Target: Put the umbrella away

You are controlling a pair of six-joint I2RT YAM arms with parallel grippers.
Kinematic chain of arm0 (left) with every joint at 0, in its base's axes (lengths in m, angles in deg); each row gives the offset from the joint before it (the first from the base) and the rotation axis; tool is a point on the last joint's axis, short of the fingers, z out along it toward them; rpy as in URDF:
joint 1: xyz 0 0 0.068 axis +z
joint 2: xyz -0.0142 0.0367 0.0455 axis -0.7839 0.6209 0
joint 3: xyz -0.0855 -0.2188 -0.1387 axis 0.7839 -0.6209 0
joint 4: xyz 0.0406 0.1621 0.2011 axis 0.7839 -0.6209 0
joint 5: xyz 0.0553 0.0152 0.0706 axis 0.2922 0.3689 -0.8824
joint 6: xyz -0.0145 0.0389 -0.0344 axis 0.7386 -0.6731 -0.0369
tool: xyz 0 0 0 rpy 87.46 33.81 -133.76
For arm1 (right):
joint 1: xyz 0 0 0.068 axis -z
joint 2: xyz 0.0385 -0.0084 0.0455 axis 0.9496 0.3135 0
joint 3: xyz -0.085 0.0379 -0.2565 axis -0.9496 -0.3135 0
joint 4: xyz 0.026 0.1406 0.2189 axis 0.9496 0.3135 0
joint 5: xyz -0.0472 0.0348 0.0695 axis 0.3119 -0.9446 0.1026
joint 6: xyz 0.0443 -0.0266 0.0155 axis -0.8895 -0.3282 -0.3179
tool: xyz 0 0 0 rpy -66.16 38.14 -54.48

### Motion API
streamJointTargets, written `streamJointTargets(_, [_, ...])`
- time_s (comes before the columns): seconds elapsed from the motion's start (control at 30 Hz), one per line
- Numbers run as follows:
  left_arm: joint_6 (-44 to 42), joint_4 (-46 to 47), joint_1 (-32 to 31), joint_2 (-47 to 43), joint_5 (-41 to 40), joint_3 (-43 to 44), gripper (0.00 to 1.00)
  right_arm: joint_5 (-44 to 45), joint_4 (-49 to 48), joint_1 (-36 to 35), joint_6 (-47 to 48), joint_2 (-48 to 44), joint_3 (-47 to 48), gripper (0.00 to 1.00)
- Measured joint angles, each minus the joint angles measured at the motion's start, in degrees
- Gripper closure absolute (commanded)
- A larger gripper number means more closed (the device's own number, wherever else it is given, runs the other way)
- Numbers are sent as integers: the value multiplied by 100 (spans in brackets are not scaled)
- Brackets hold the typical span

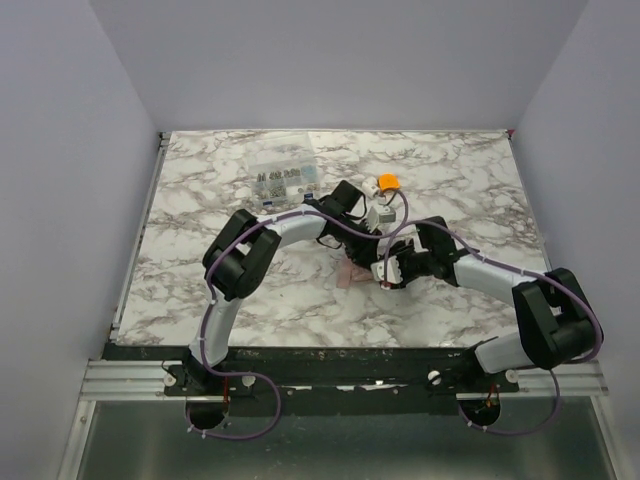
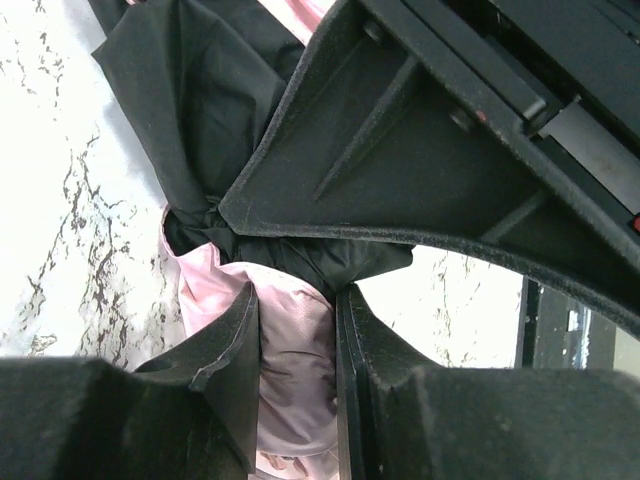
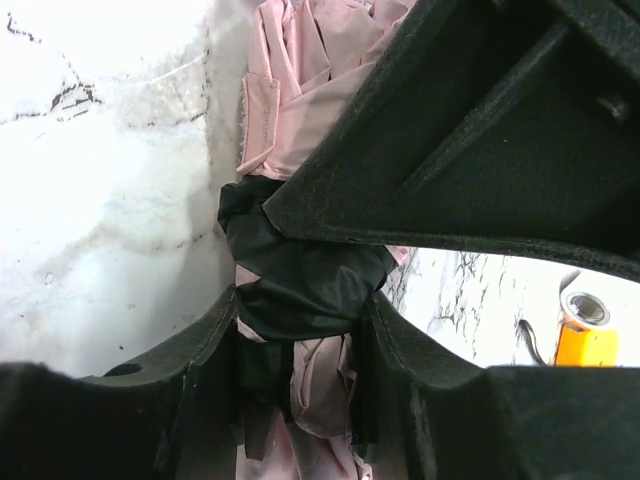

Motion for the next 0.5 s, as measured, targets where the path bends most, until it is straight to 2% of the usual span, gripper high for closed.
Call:
streamJointTargets(0.07, [170, 92, 22, 0, 2, -31, 83, 20, 28, -17, 48, 20, 13, 88])
streamJointTargets(0.1, [251, 157, 28, -11, 2, -50, 78, 31, 63, -24, 50, 39, 37, 93])
streamJointTargets(0.13, [415, 302, 39, -52, -7, -118, 70, 39, 127, -31, 52, 79, 94, 94])
streamJointTargets(0.27, [964, 798, 90, -264, -164, -468, 50, 42, 551, -61, 79, 354, 507, 96])
streamJointTargets(0.33, [1239, 970, 114, -402, -323, -605, 44, 33, 758, -87, 94, 505, 708, 96])
streamJointTargets(0.5, [1945, 1318, 234, -898, -654, -1075, 43, 37, 933, -94, 122, 573, 828, 96])
